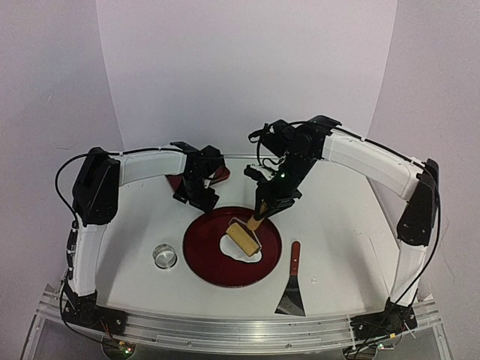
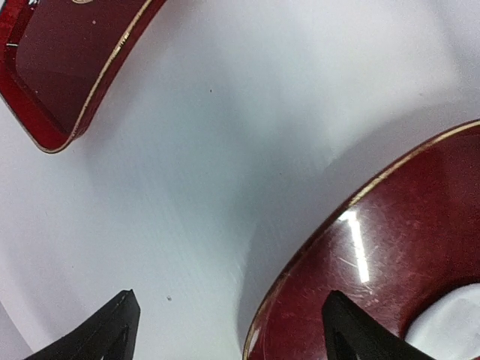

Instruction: Roll out the dumpling wrappers from the dough

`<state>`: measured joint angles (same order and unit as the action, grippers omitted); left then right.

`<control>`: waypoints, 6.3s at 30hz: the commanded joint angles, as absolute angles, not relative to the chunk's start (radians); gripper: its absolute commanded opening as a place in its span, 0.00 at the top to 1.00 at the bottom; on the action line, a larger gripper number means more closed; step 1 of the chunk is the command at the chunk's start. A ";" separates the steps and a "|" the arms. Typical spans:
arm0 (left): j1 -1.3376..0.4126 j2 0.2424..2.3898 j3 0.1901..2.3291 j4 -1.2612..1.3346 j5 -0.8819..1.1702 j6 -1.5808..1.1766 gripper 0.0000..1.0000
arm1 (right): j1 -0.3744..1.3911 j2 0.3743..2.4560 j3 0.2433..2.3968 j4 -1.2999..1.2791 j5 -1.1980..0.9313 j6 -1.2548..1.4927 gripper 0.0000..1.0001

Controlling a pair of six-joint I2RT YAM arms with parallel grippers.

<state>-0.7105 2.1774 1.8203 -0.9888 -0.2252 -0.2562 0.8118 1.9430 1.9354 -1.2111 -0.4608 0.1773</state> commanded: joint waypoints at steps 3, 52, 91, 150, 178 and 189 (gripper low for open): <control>-0.711 2.007 1.798 -1.150 -0.068 -0.449 0.14 | 0.815 1.947 2.026 -1.252 -0.159 0.254 1.00; -0.691 2.112 1.533 -1.011 -0.039 -0.407 0.92 | 0.818 2.038 2.111 -1.368 -0.268 0.178 1.00; -0.647 2.249 1.689 -1.026 -0.081 -0.221 1.00 | 0.803 2.228 2.257 -1.326 -0.343 0.295 1.00; -0.648 2.321 1.738 -1.070 0.144 -0.373 1.00 | 0.819 2.665 1.973 -1.242 -0.187 0.326 1.00; -0.647 2.289 1.665 -1.010 0.216 -0.420 1.00 | 0.862 2.735 1.979 -1.199 -0.216 0.342 1.00; -0.647 2.279 1.657 -1.011 0.215 -0.422 1.00 | 0.867 2.752 1.983 -1.195 -0.212 0.345 1.00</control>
